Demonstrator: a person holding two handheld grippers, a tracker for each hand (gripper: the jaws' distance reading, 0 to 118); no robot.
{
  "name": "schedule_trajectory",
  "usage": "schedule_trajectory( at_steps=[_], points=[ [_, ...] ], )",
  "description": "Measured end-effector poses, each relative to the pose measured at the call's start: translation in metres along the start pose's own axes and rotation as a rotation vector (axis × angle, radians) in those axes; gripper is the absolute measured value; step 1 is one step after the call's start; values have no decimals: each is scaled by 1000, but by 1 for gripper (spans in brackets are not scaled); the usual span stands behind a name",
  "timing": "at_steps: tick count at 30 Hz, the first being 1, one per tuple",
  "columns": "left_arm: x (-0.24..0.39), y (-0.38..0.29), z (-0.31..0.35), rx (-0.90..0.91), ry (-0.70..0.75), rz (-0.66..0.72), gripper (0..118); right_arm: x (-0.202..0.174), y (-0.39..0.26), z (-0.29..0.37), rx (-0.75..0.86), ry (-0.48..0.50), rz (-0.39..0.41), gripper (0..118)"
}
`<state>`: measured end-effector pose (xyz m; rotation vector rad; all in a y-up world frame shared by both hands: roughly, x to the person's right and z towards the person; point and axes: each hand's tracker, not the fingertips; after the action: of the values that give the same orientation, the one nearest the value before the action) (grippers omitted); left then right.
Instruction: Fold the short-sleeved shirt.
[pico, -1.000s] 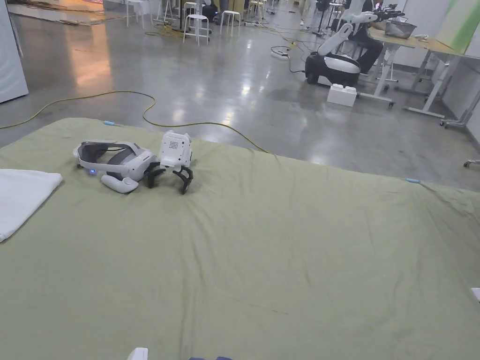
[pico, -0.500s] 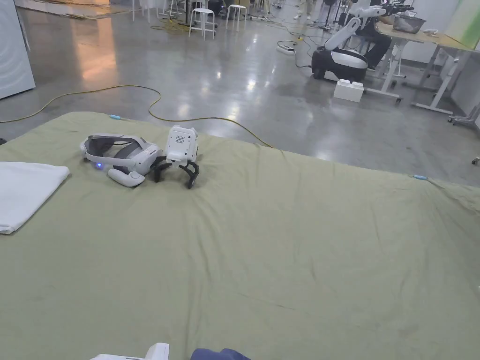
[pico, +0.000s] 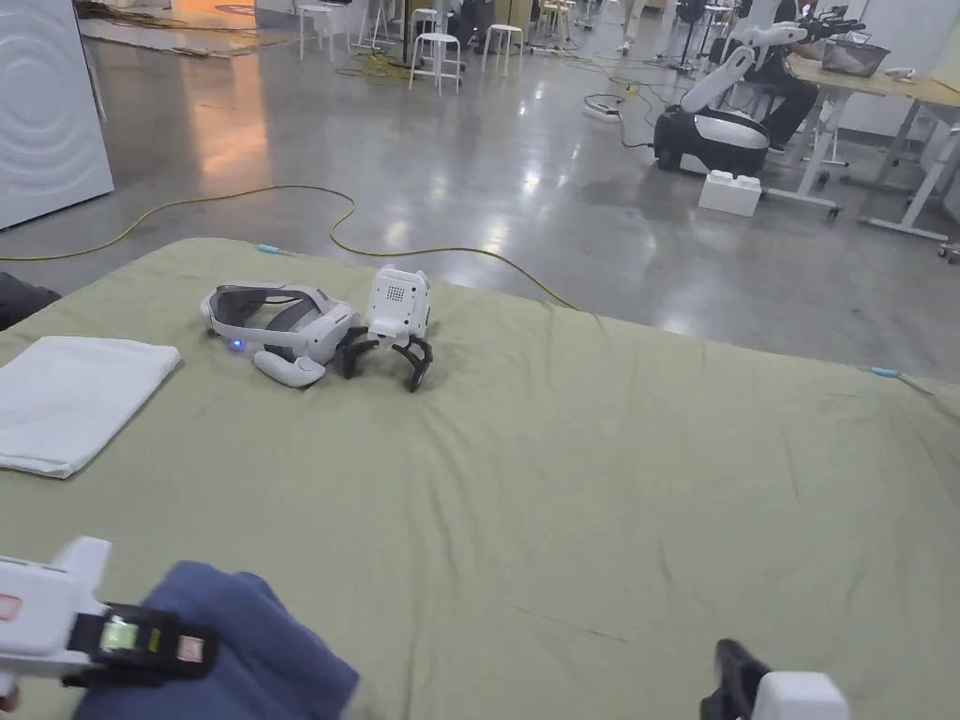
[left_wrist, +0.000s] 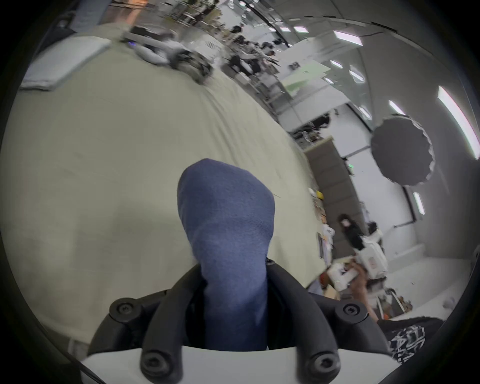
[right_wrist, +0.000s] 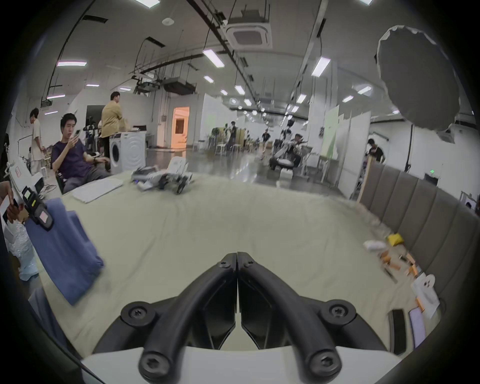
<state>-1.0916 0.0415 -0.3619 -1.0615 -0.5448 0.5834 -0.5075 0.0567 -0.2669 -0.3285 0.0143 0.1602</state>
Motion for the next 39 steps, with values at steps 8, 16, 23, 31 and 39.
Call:
schedule_trajectory(
  at_steps=[8,16,23,31,39],
  points=[
    [-103,43,69,15,256,117,18,50,39,8,71,-115,8,0],
    [-90,18,63,1,579,78,59,51,12,6,-15,-124,-37,0],
    [-57,20,93,76,785,-9,63,41,0,0,-47,-91,-35,0],
    [14,6,73,252,708,-187,64,36,-1,-3,-26,-69,-61,0],
    [84,-39,-41,426,526,-343,63,36,3,-6,0,-89,-120,0]
  ],
)
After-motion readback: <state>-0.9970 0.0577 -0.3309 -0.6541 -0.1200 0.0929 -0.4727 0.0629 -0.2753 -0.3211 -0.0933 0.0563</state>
